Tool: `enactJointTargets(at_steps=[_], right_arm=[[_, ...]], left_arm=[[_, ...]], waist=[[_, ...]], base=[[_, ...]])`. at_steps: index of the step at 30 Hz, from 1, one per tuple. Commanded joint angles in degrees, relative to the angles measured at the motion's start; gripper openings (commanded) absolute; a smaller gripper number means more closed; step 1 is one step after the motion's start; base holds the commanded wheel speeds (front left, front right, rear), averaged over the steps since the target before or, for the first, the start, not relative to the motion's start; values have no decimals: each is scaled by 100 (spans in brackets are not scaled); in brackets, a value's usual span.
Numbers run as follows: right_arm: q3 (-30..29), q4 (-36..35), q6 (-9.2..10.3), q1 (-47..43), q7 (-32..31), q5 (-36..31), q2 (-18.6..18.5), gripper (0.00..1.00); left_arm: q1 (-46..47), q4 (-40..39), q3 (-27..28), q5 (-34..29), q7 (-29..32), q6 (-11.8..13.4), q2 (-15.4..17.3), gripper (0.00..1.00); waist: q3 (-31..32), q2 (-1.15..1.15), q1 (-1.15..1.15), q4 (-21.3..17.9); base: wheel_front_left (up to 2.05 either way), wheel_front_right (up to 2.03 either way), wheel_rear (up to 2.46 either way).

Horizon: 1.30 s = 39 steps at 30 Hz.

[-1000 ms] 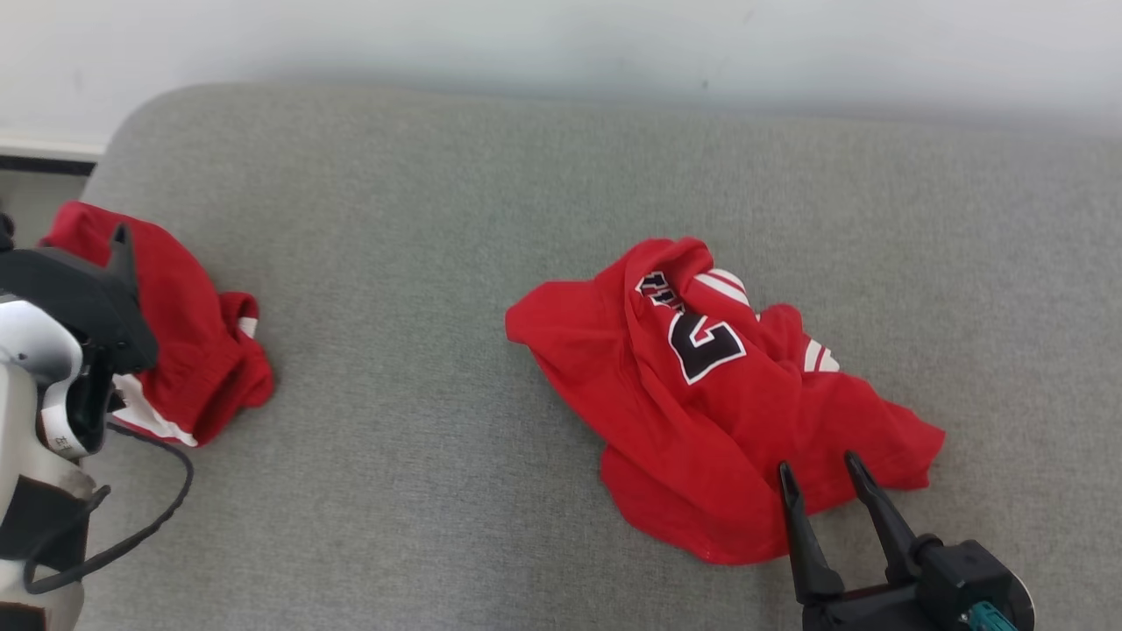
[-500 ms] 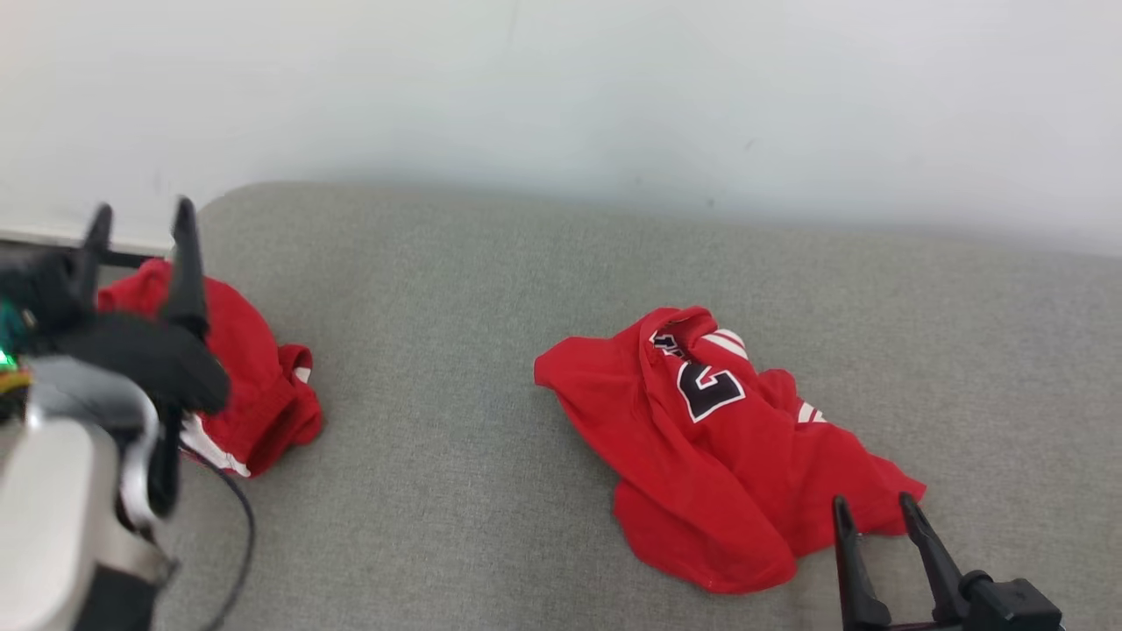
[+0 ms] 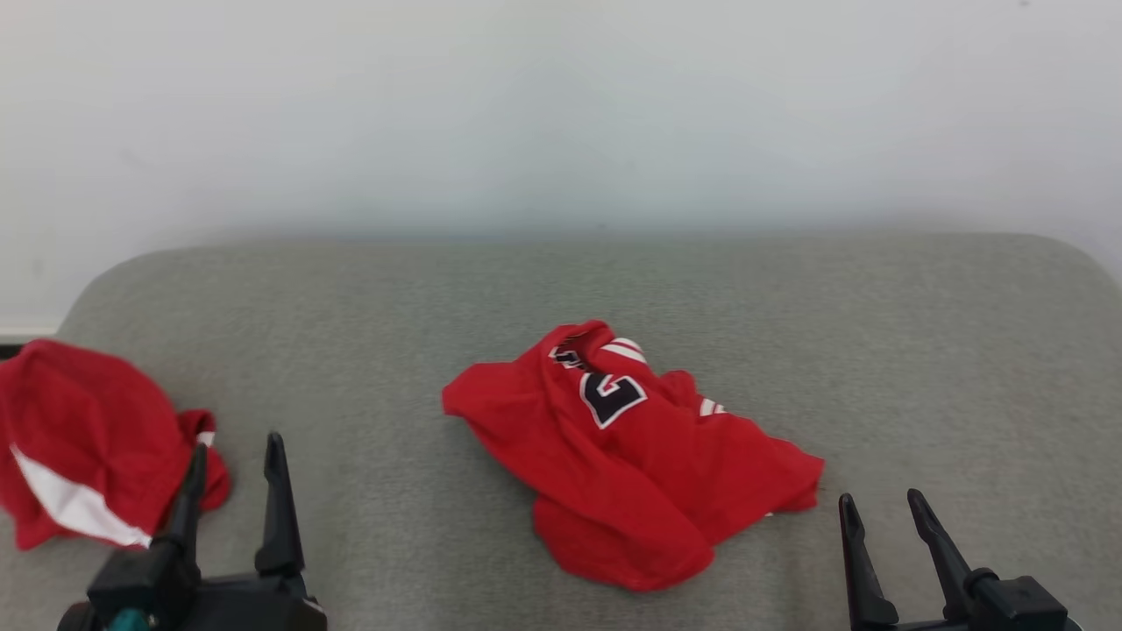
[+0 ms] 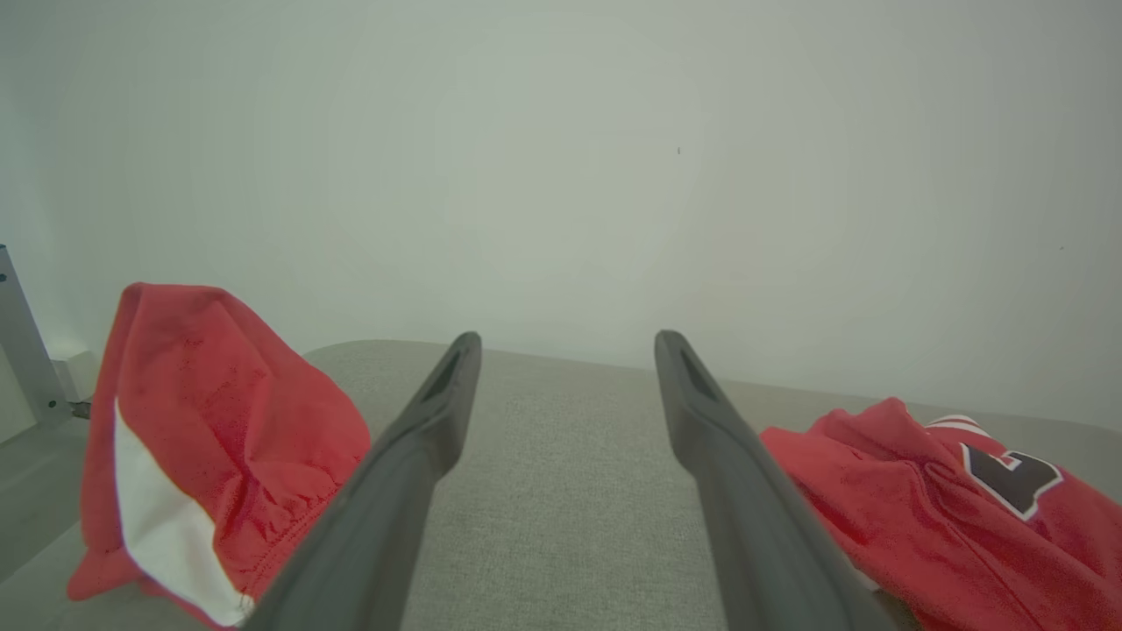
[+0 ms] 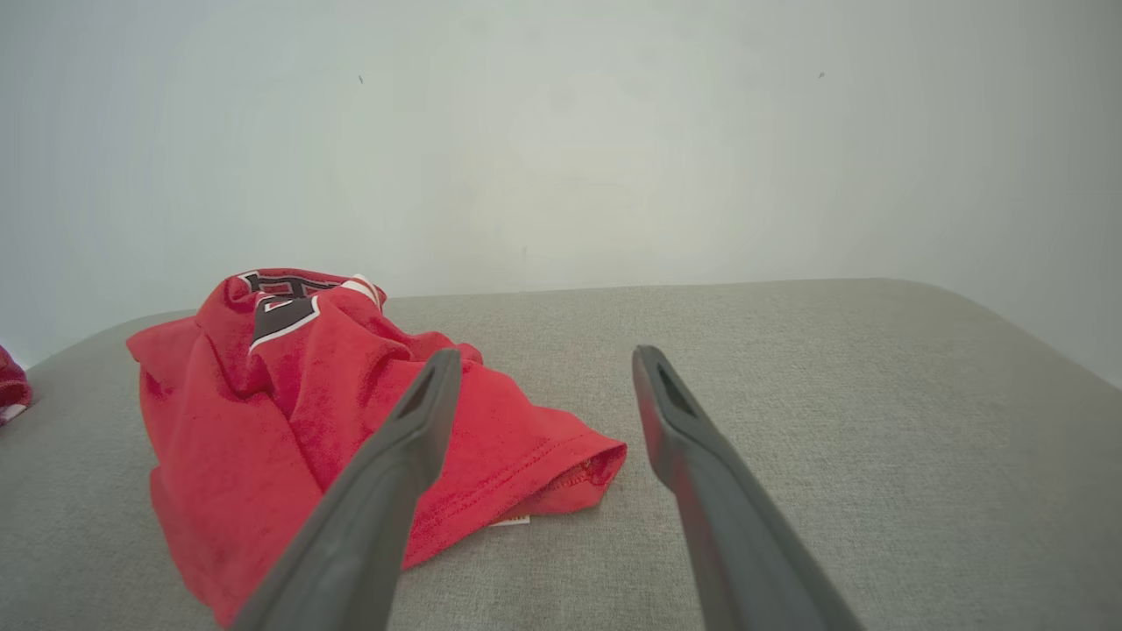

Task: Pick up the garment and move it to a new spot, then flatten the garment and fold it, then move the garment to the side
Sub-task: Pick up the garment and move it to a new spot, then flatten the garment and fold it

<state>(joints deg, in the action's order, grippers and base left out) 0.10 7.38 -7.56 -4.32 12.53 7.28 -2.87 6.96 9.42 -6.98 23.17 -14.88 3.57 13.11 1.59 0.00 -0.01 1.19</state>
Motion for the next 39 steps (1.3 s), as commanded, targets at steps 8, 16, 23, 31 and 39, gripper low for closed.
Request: enactJointTargets(at_steps=[8, 16, 23, 31, 39], right_arm=[[174, 94, 13, 31, -2, -166, -1, 100], [120, 287, 13, -67, 172, -327, -2, 100], [3, 246, 13, -155, 258, -467, -2, 100], [-145, 212, 13, -281, 270, -361, -1, 100], [-113, 137, 13, -283, 262, -235, -1, 100]], left_arm=[[-1061, -460, 335, -665, -33, -19, -535, 100], [-1554, -339, 656, -900, -35, -592, -828, 100], [-1596, -181, 771, -1119, -35, -830, -959, 100], [-1618, -88, 793, -1300, -35, -950, -1012, 100], [-1556, -59, 843, -1359, -35, -1002, -1023, 100]], waist=[[52, 0, 1, -679], [89, 0, 1, -630], [109, 0, 1, -477], [101, 0, 1, -434], [63, 0, 1, -432]], base=[[0, 0, 0], [0, 0, 0], [0, 0, 0], [0, 0, 0], [0, 0, 0]])
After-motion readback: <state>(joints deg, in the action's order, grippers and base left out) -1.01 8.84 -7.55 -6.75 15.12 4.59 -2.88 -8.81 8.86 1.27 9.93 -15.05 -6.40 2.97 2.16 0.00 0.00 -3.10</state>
